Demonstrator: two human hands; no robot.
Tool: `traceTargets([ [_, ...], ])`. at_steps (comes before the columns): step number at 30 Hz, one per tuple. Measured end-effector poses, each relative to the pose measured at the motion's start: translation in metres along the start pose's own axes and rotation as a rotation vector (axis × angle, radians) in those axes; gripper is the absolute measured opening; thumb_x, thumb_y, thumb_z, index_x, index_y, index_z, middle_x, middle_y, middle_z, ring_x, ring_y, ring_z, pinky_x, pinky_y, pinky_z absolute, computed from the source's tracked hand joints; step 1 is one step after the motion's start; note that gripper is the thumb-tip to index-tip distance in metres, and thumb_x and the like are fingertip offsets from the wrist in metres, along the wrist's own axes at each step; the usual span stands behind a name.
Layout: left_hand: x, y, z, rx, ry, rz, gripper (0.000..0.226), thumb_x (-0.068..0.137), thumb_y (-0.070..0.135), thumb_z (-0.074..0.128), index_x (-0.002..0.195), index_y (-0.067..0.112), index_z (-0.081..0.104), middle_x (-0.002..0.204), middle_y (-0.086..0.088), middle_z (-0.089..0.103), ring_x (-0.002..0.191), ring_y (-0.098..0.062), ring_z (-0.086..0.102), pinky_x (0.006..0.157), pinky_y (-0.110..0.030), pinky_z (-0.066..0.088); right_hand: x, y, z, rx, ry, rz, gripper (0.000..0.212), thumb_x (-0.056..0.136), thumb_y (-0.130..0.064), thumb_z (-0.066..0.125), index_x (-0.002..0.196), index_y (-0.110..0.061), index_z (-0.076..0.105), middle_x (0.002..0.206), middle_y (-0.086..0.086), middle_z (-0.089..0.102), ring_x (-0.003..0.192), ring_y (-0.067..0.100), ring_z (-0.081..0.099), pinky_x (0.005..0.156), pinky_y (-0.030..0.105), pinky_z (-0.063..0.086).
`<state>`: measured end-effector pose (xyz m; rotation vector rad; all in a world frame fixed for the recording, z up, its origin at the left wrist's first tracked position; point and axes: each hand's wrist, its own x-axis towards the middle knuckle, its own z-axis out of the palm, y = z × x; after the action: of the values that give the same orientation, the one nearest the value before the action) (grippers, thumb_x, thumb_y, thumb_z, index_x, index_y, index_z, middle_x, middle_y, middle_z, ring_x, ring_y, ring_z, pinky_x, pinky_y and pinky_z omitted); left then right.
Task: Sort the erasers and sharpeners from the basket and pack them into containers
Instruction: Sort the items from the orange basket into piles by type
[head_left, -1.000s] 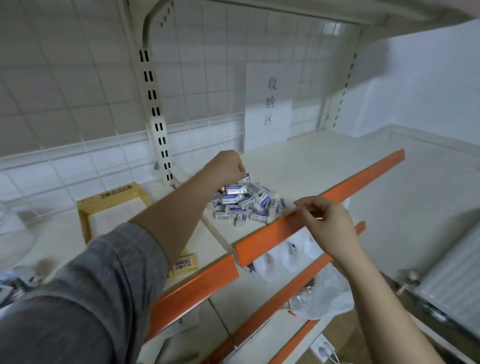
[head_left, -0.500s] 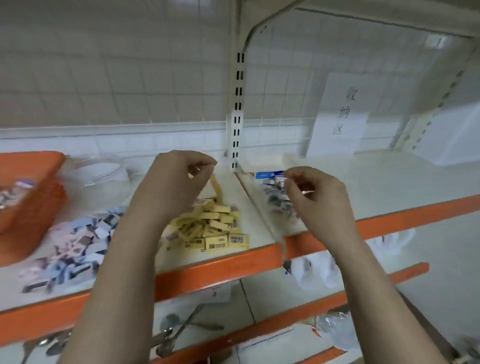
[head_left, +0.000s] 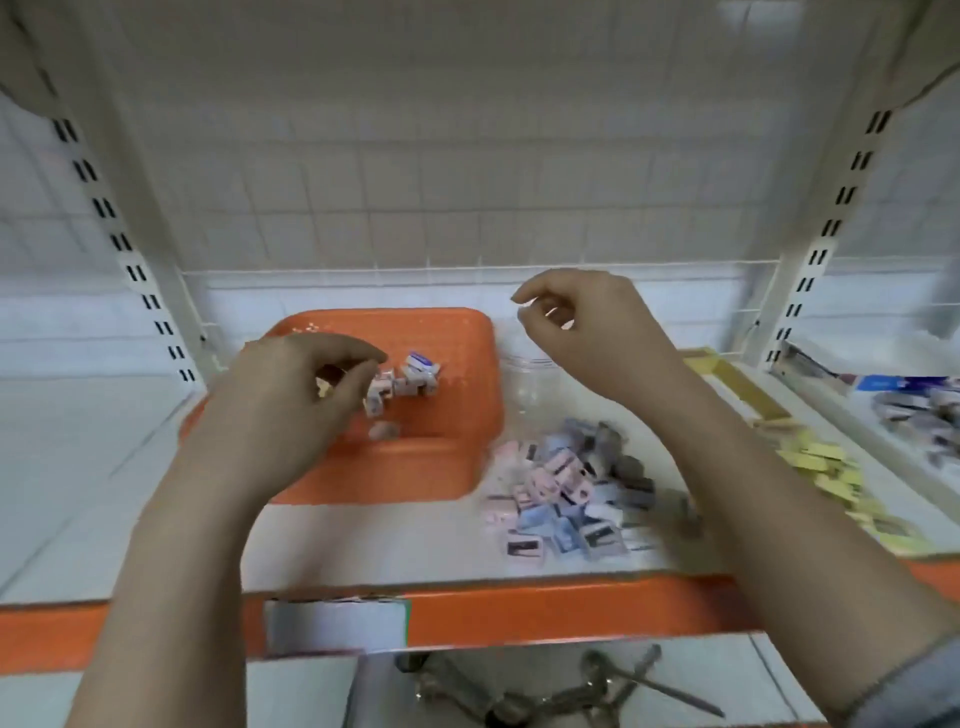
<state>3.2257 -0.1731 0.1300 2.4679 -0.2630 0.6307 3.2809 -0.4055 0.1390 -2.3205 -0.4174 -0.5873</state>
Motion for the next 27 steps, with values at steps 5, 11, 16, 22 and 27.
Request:
traceTargets([
  [5, 0.003, -0.064, -0.036, -0.021, -0.058, -0.015, 0.016, 0.087, 0.020, 0.063, 0.094, 0.030, 0.073, 0.074, 0.029, 0.058, 0.071, 0.019, 0.054, 0.064, -0.002, 0.038, 0.059, -0.038, 0.076, -0.155, -0.215, -0.006, 0.018, 0.086, -0.018, 0.058, 0.100, -0.018, 0.069, 0.089, -0.007, 0.061, 0.079, 0.009, 0.054, 0.078, 0.025, 0.047],
  [11, 0.001, -0.098, -0.048, -0.094, -0.096, -0.057, 0.018, 0.088, 0.018, 0.061, 0.097, 0.027, 0.073, 0.076, 0.027, 0.059, 0.067, 0.011, 0.056, 0.062, -0.006, 0.041, 0.105, -0.037, 0.139, -0.591, -0.641, 0.060, 0.018, 0.084, -0.021, 0.061, 0.090, -0.007, 0.068, 0.090, 0.006, 0.066, 0.085, 0.022, 0.060, 0.071, 0.031, 0.051],
  [16, -0.002, -0.099, -0.049, -0.109, -0.080, -0.051, 0.018, 0.087, 0.025, 0.061, 0.093, 0.038, 0.071, 0.076, 0.027, 0.061, 0.079, 0.010, 0.055, 0.072, -0.025, 0.049, 0.108, -0.023, 0.167, -0.719, -0.680, 0.123, 0.024, 0.085, -0.025, 0.064, 0.073, -0.010, 0.048, 0.080, 0.003, 0.052, 0.078, 0.021, 0.052, 0.064, 0.028, 0.042],
  [22, 0.003, -0.108, -0.052, -0.092, -0.086, -0.035, 0.017, 0.089, 0.024, 0.059, 0.098, 0.030, 0.072, 0.079, 0.027, 0.061, 0.080, 0.014, 0.054, 0.065, -0.005, 0.041, 0.112, -0.022, 0.180, -0.655, -0.626, 0.232, 0.029, 0.080, -0.022, 0.069, 0.066, -0.014, 0.045, 0.069, 0.000, 0.050, 0.074, 0.019, 0.054, 0.064, 0.029, 0.045],
  [27, 0.024, -0.111, -0.049, -0.047, -0.142, -0.027, 0.018, 0.090, 0.024, 0.058, 0.101, 0.028, 0.072, 0.086, 0.018, 0.065, 0.076, 0.007, 0.057, 0.063, -0.005, 0.037, 0.114, -0.023, 0.175, -0.615, -0.630, 0.287, 0.021, 0.079, -0.023, 0.069, 0.065, -0.012, 0.057, 0.066, 0.001, 0.057, 0.062, 0.015, 0.055, 0.055, 0.026, 0.045],
])
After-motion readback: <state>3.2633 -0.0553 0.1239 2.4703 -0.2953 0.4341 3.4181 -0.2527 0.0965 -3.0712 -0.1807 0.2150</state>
